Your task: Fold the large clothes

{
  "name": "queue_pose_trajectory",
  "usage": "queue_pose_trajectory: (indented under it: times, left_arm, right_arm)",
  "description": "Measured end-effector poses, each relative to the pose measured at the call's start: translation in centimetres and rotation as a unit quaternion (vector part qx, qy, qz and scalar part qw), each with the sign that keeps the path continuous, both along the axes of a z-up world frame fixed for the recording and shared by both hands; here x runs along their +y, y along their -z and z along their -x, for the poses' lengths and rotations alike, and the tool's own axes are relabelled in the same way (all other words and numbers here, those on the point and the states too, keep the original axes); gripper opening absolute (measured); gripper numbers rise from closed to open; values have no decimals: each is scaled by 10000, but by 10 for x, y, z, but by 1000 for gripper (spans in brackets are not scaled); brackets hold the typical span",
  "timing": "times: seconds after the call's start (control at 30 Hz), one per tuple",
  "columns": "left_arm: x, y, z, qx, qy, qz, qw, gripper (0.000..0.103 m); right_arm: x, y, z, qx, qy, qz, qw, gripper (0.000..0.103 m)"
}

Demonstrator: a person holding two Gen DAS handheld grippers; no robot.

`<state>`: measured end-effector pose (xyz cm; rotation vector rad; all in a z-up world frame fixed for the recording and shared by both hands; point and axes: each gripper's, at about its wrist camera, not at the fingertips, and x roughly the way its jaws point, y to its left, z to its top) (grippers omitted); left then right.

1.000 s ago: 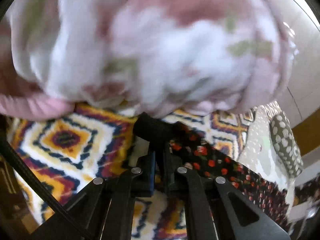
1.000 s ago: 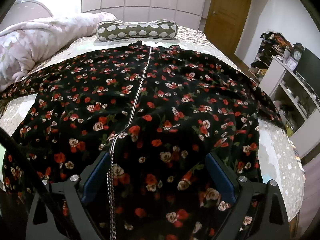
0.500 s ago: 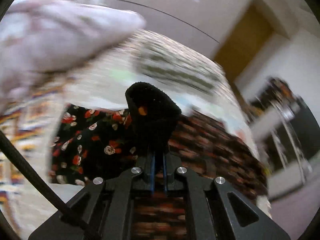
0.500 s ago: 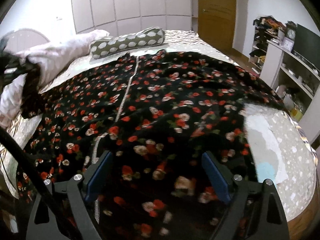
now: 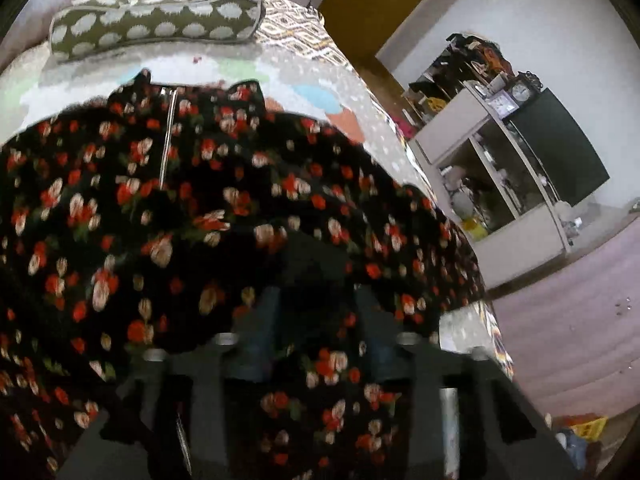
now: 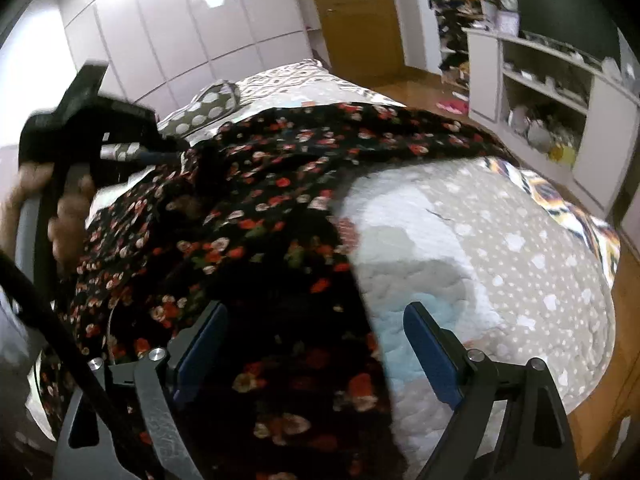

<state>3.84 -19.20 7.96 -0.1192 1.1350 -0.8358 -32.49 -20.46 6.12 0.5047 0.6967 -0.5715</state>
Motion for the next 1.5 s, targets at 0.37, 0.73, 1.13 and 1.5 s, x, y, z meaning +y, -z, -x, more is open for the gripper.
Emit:
queue_pose_trajectory:
  times: [0.37, 0.73, 1.13, 1.5]
  left_arm:
    - [151, -22, 21, -632, -807, -272, 9944, 64]
    - [247, 9, 13, -1112, -1704, -1071, 9732, 64]
    - [239, 36, -16, -1037, -1801, -1120, 9717, 64]
    - [226, 35, -1, -985, -1683, -1318, 9719, 65]
  right_arm:
    - [-20, -29, -62, -329, -584, -170, 9976, 92]
    - [-51, 13, -244, 893, -1076, -115, 9901, 82]
    - [-103, -12, -251, 716, -816, -336, 9935, 2]
    - [-138, 11, -208, 168, -464, -1161, 9920, 4]
